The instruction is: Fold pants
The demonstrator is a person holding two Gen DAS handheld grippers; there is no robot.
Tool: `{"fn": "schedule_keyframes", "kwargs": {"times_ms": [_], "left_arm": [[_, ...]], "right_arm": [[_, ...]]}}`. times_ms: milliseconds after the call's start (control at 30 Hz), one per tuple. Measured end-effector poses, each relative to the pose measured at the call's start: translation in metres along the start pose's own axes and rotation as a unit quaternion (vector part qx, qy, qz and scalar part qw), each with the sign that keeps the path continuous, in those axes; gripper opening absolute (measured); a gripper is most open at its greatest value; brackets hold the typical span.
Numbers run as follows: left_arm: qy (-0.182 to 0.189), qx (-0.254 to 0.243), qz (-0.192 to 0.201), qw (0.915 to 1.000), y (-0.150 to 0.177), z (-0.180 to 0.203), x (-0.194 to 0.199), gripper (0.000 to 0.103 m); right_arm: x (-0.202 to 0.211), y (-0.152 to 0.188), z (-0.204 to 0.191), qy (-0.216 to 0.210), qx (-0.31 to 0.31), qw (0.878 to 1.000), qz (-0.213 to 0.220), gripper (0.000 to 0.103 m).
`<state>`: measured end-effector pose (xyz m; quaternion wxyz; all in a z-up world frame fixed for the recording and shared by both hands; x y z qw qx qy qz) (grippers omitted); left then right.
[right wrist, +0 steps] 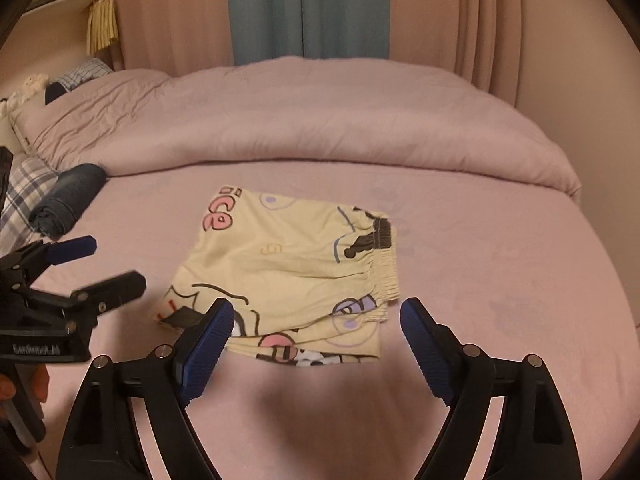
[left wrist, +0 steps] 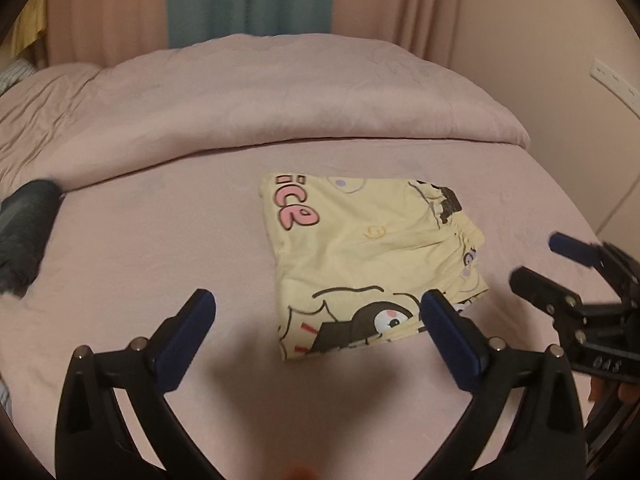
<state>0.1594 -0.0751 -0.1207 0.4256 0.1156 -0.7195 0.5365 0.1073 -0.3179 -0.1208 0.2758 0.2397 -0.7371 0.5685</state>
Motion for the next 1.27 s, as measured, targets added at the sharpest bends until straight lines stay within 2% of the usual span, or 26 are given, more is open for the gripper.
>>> {"fn": "schedule_keyframes", "kwargs": {"times_ms": [67, 133, 300, 667, 1267], "left_arm": [[0.006, 0.028, -0.026, 0.9993, 0.001, -0.004, 0.004, 0.102], [0.017, 0.040, -0.023, 0.9988, 0.002, -0.005, 0.012, 0.103], [-0.029, 0.025, -0.019, 0.9991, 0.004, 0.000, 0.036, 0.103], [-0.046, 0.010, -0.002, 0.9989, -0.005, 0.009, 0.071, 0.103], [-0.049, 0.000, -0.004, 0.9988, -0.010, 0.016, 0.074, 0.103]], "right_arm": [[0.013, -0.002, -0.002, 0.003, -0.002, 1.000, 0.004, 0.085], [0.023, -0.003, -0.004, 0.001, -0.002, 1.000, 0.011, 0.085], [0.043, -0.004, -0.007, 0.008, 0.010, 1.000, 0.022, 0.085], [0.062, -0.013, -0.010, 0.012, -0.004, 1.000, 0.025, 0.085], [0.067, -0.020, -0.009, 0.017, -0.013, 0.999, 0.028, 0.085]]}}
Point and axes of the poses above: each gripper's, at about its wrist camera, not at the fingertips, and x roughly against the way its jaws point, z to its right, y to its underside, the point moved 1 cm from there along -x, roughly the way its jaws point, and after that the axes turned 12 degrees about -x, right-handed, at the moved point
